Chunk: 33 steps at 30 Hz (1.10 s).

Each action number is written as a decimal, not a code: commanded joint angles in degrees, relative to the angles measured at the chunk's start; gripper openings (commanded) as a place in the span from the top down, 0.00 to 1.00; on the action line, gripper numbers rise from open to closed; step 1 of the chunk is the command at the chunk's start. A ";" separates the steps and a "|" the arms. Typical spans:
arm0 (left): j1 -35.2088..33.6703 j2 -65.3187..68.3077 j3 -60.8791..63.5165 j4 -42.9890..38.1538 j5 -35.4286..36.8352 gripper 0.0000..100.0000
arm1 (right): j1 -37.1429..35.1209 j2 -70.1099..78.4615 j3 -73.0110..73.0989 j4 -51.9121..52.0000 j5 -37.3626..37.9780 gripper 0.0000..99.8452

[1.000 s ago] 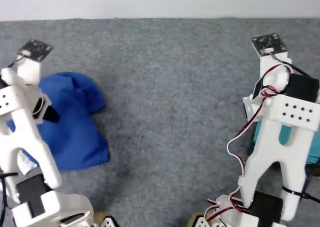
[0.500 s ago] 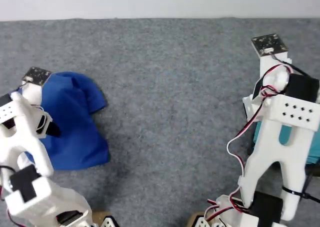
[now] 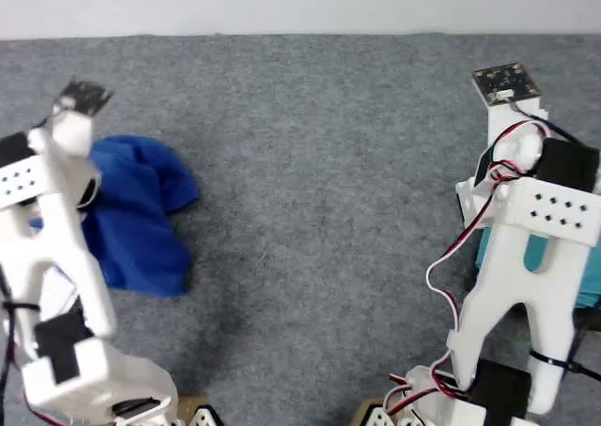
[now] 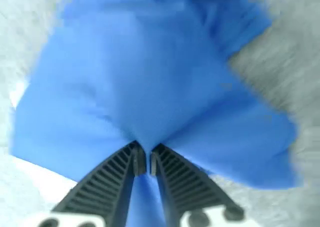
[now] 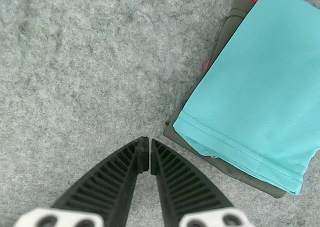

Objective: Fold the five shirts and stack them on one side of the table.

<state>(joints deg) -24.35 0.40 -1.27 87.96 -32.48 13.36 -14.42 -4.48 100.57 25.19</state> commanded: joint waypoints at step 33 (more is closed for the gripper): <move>17.05 -24.00 2.42 12.22 8.88 0.78 | -0.66 -2.24 -0.26 2.24 -0.44 0.99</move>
<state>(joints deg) -0.53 -22.02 -1.10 99.03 -20.44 13.36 -14.51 -4.48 100.57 25.19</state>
